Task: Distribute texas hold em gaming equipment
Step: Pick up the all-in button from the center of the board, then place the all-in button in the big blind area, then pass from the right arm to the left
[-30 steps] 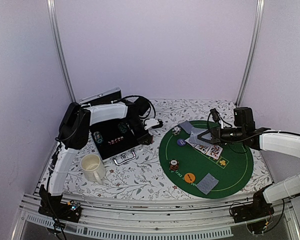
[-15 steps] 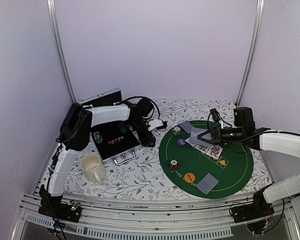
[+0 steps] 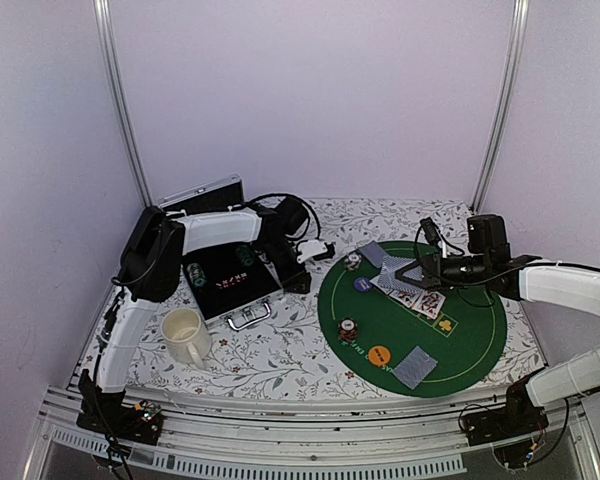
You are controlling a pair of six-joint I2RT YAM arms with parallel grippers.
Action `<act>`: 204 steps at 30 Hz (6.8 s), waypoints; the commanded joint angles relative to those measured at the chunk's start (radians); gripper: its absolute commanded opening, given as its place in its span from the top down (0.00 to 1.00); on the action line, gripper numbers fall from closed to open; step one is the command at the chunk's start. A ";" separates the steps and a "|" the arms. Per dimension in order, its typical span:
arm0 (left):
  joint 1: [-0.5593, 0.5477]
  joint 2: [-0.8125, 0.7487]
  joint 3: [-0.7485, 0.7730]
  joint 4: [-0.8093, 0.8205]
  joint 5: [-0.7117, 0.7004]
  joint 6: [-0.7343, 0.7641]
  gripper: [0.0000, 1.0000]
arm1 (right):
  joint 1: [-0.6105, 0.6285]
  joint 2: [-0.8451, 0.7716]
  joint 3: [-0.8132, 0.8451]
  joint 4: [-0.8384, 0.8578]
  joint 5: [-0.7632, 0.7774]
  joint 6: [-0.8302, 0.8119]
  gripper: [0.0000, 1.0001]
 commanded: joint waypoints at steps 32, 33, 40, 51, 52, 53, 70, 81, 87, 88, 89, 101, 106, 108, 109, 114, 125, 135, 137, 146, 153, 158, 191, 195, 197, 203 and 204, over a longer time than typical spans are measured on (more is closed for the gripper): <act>0.026 0.036 -0.097 -0.048 -0.055 0.011 0.40 | -0.003 -0.057 0.011 -0.026 0.001 -0.016 0.98; 0.026 0.034 -0.097 -0.043 -0.059 0.006 0.42 | -0.002 -0.057 0.013 -0.026 0.002 -0.016 0.98; 0.023 -0.026 -0.082 -0.026 -0.074 -0.012 0.50 | -0.003 -0.061 0.016 -0.036 0.003 -0.021 0.97; -0.093 -0.189 -0.064 -0.073 -0.085 -0.002 0.50 | -0.049 -0.114 0.033 -0.073 0.051 -0.031 0.98; -0.114 -0.199 -0.052 -0.088 -0.084 0.001 0.50 | -0.063 -0.122 0.031 -0.084 0.052 -0.034 0.98; -0.135 -0.210 -0.045 -0.100 -0.084 0.005 0.50 | -0.078 -0.131 0.030 -0.093 0.054 -0.036 0.98; -0.541 -0.300 -0.040 -0.245 0.026 0.067 0.49 | -0.219 -0.293 0.007 -0.208 0.070 -0.090 0.97; -0.579 -0.191 -0.111 -0.112 -0.075 0.058 0.49 | -0.221 -0.303 0.007 -0.224 0.067 -0.090 0.97; -0.578 -0.156 -0.168 -0.065 -0.139 0.063 0.43 | -0.223 -0.317 0.011 -0.234 0.075 -0.090 0.97; -0.577 -0.163 -0.183 -0.047 -0.138 0.064 0.39 | -0.223 -0.317 0.012 -0.235 0.075 -0.091 0.98; -0.577 -0.172 -0.195 -0.030 -0.140 0.064 0.35 | -0.223 -0.317 0.013 -0.236 0.074 -0.091 0.97; -0.582 -0.477 -0.390 0.187 -0.054 0.087 0.02 | -0.223 -0.316 0.030 -0.282 0.090 -0.086 0.97; -0.574 -0.746 -0.570 0.402 -0.040 0.112 0.02 | -0.214 -0.318 0.034 -0.287 0.088 -0.070 0.98; -0.573 -0.821 -0.635 0.467 -0.071 0.117 0.02 | -0.176 -0.316 0.033 -0.268 0.087 -0.040 0.98; -0.571 -0.853 -0.658 0.493 -0.089 0.123 0.02 | -0.135 -0.308 0.035 -0.259 0.096 -0.032 0.98; -0.535 -0.937 -0.717 0.514 -0.147 0.144 0.02 | 0.042 -0.245 0.047 -0.137 0.065 0.050 0.98; -0.487 -0.932 -0.752 0.484 -0.229 0.179 0.02 | 0.366 0.057 0.186 0.054 0.040 0.182 0.98; -0.451 -0.843 -0.726 0.461 -0.307 0.152 0.02 | 0.442 0.150 0.255 0.111 0.031 0.210 0.98; -0.449 -0.825 -0.722 0.468 -0.320 0.154 0.02 | 0.445 0.156 0.254 0.132 0.016 0.216 0.98; -0.439 -0.816 -0.709 0.493 -0.300 0.143 0.10 | 0.446 0.165 0.246 0.141 -0.004 0.220 0.98; -0.423 -0.837 -0.723 0.499 -0.258 0.148 0.30 | 0.446 0.167 0.257 0.141 -0.015 0.221 0.98; -0.420 -0.835 -0.715 0.498 -0.250 0.145 0.40 | 0.446 0.174 0.255 0.139 -0.013 0.220 0.97; -0.391 -0.854 -0.742 0.452 -0.237 0.112 0.53 | 0.391 0.021 0.280 -0.172 0.163 0.057 0.52; -0.390 -0.854 -0.741 0.448 -0.238 0.109 0.53 | 0.391 -0.003 0.301 -0.177 0.147 0.031 0.47; -0.390 -0.854 -0.741 0.447 -0.237 0.105 0.53 | 0.390 -0.010 0.310 -0.188 0.147 0.023 0.45; -0.388 -0.852 -0.738 0.447 -0.226 0.093 0.53 | 0.385 -0.021 0.308 -0.229 0.180 0.033 0.57; -0.388 -0.852 -0.740 0.447 -0.223 0.090 0.53 | 0.382 -0.023 0.302 -0.234 0.180 0.042 0.62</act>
